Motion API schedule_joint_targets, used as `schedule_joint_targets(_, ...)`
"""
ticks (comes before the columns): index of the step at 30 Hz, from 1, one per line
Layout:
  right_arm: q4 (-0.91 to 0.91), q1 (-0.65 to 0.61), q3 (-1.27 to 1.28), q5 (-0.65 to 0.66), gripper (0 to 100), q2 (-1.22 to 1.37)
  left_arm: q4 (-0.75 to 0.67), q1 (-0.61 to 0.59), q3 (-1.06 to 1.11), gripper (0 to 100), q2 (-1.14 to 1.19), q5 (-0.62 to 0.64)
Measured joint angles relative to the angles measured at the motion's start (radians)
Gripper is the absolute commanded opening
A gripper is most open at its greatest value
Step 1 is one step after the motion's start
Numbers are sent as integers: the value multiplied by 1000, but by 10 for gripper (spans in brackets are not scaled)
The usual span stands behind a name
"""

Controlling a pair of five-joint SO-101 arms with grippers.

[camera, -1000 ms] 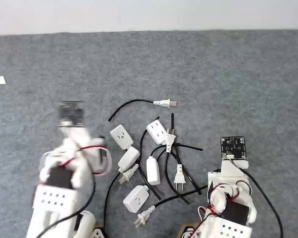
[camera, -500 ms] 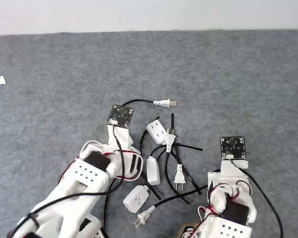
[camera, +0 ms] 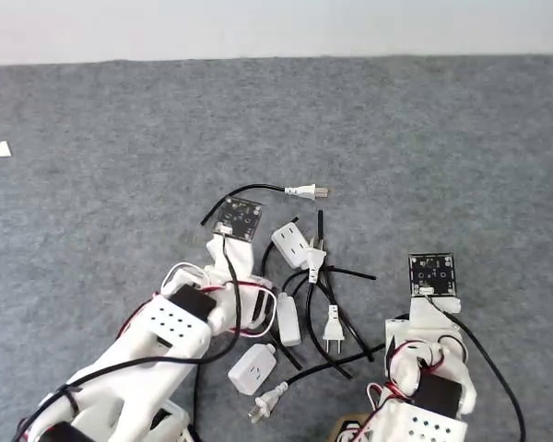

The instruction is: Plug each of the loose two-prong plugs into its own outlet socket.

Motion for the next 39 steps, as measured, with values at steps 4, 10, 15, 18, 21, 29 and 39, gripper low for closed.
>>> schedule_joint_targets(4,0,0,0,0,9,0,5,-120,14,221,31,-49)
schedule_joint_targets(10,0,0,0,0,9,0,71,-163,18,239,38,-110)
schedule_joint_targets(15,0,0,0,0,9,0,78,-170,18,223,38,-115)
schedule_joint_targets(18,0,0,0,0,9,0,78,-169,18,103,38,-115)
schedule_joint_targets(21,0,0,0,0,9,0,57,-140,25,16,38,-115)
schedule_joint_targets(29,0,0,0,0,9,0,38,-71,25,12,32,-115)
schedule_joint_targets(39,0,0,0,0,9,0,169,-109,164,13,-420,-115)
